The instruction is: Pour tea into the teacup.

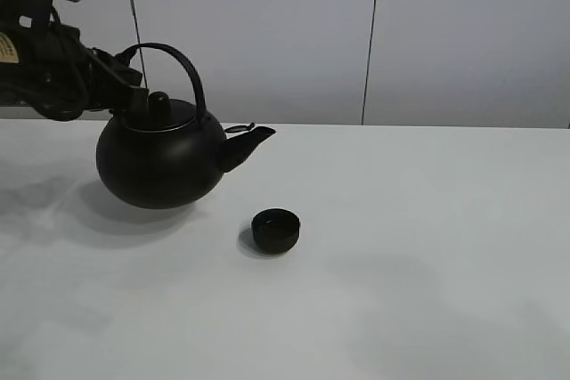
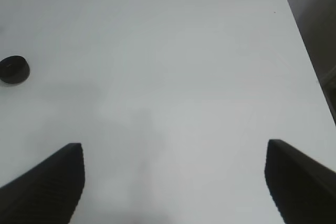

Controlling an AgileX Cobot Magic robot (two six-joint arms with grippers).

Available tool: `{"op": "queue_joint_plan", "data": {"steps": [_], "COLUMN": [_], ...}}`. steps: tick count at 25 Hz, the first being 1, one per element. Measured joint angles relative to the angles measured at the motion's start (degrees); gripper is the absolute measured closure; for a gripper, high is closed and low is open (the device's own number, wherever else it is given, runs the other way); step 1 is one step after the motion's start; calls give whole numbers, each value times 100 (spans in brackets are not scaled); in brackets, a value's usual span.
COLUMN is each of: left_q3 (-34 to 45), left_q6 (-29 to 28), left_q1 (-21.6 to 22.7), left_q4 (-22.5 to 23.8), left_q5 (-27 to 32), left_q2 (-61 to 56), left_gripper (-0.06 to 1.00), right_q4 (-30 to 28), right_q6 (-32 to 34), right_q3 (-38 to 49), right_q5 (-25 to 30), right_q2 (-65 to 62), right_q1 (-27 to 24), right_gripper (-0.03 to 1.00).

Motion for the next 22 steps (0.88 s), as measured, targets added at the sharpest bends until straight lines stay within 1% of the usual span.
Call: {"op": "queue_joint_plan", "data": {"steps": [6, 8, 14, 22], "left_q3": [414, 495, 571, 571], "left_q6": [-4, -4, -4, -4], "left_q1": [237, 312, 333, 334], "left_q4": [-111, -111, -262, -274], "left_q5": [-377, -632, -1141, -1332], "left_q2": [18, 105, 533, 737], "left_gripper": [83, 83, 83, 83], "right_q4": [0, 0, 0, 0], "right_q6": [0, 0, 0, 0], "right_q3": [0, 0, 0, 0], "right_q5": [-5, -5, -5, -5], "right_q2": [0, 0, 0, 0], "right_q1": [0, 0, 0, 0], "right_gripper": [33, 33, 33, 33]}}
